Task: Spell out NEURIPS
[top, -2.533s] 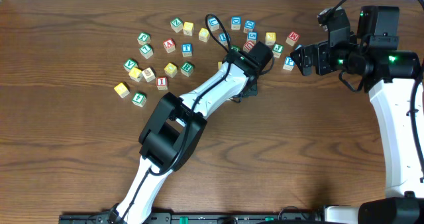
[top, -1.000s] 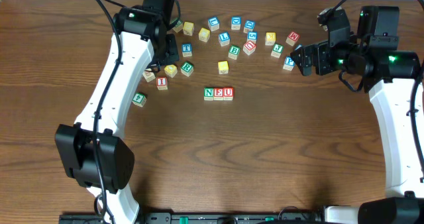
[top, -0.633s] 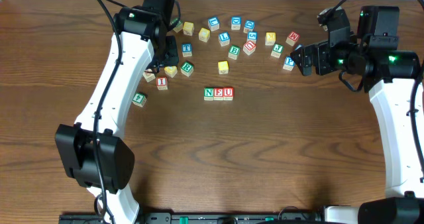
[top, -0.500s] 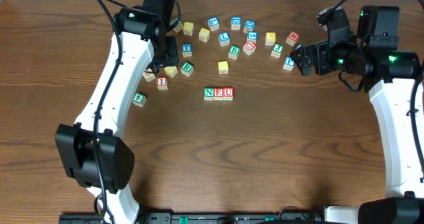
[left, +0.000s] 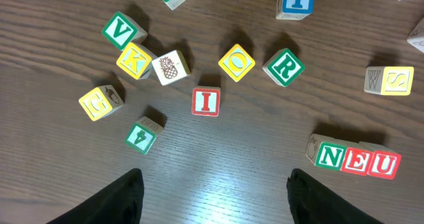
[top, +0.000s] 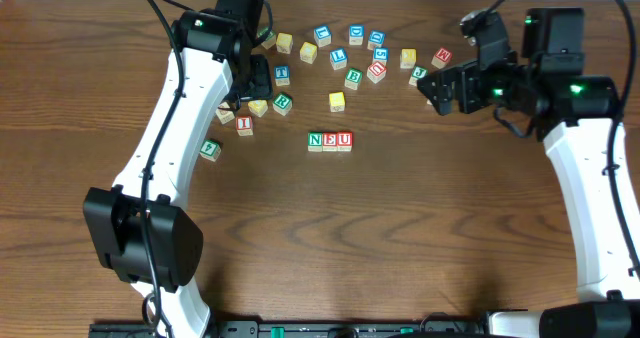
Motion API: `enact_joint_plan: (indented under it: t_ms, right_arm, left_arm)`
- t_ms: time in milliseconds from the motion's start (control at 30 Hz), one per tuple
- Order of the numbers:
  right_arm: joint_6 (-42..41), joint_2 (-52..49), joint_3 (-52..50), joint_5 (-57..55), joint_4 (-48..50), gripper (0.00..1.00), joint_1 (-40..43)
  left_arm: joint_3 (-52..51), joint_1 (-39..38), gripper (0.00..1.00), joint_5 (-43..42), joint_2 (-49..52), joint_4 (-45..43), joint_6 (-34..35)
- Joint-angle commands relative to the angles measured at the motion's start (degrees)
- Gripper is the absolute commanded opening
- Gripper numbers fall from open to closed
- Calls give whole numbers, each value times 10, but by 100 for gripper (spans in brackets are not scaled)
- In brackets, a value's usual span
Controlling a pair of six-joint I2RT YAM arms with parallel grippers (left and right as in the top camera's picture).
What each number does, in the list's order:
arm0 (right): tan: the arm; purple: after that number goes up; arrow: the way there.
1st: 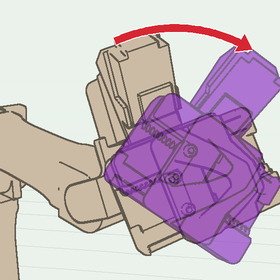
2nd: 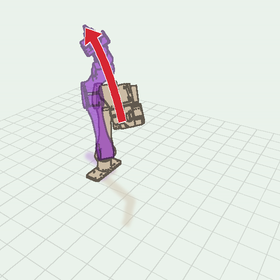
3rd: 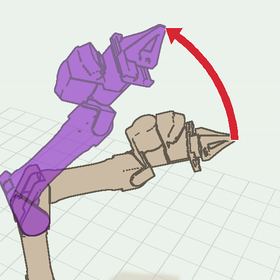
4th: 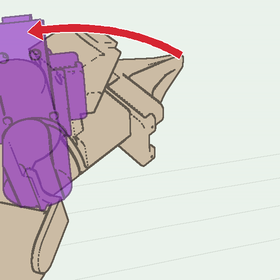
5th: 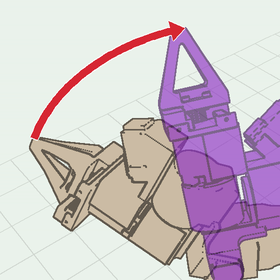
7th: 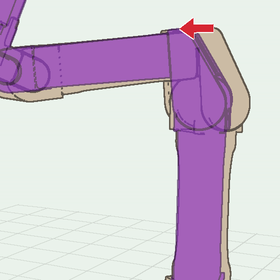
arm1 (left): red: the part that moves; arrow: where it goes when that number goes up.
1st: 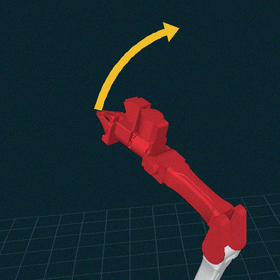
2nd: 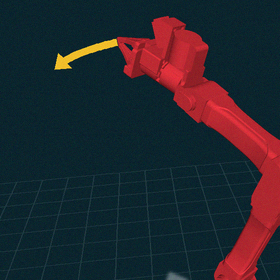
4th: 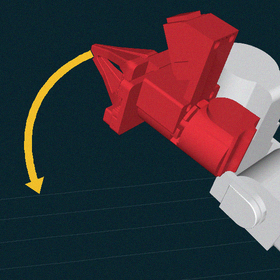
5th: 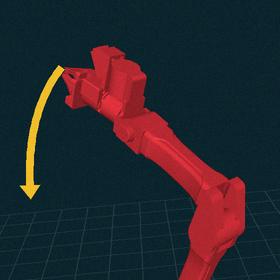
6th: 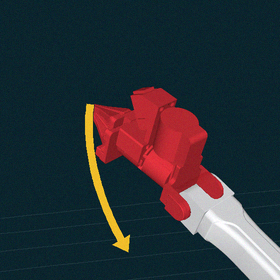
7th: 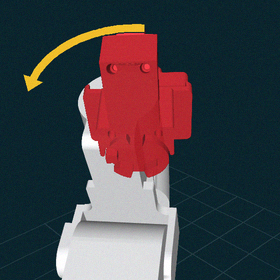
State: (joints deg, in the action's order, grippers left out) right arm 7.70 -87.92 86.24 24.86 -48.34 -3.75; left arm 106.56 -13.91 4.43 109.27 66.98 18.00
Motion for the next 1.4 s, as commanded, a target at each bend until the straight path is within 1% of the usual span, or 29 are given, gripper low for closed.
enact_joint_plan:
  t_ms: [0, 100, 267, 367, 400, 467, 633, 733, 867, 1000, 1100, 1367]
  right_arm:
    - [-71, -8, 12, -72, 1, 99, -32]
    - [-101, -12, 12, -106, 3, 99, -55]
    - [-137, -14, 12, -114, 9, 99, -70]
    - [-146, -14, 12, -114, 9, 99, -75]
    - [-146, -14, 12, -114, 9, 99, -76]
    - [-154, -14, 15, -114, 7, 99, -77]
    - [-158, -22, 42, -114, -9, 99, -80]
    - [-158, -46, 78, -114, -39, 99, -82]
    - [-158, -104, 149, -115, -96, 99, -92]
    - [-158, -159, 203, -115, -132, 99, -104]
    - [-158, -186, 209, -112, -123, 99, -115]
    - [-158, -206, 209, -108, -104, 99, -121]
  left_arm:
    - [12, 2, 72, 1, -15, 3, -2]
    - [12, 2, 73, 1, -15, 3, -2]
    - [12, 2, 73, 1, -15, 2, -2]
    - [12, 2, 75, 1, -15, -2, -5]
    - [12, 2, 77, 1, -15, -4, -10]
    - [12, 2, 77, 1, -15, -11, -21]
    - [12, 2, 77, 1, -15, -20, -24]
    - [12, 2, 77, 1, -15, -23, -24]
    - [12, 2, 77, 1, -15, -27, -24]
    - [12, 2, 77, 1, -15, -30, -24]
    - [11, 2, 77, 1, -15, -30, -24]
    - [2, 2, 77, 1, -14, -32, -24]
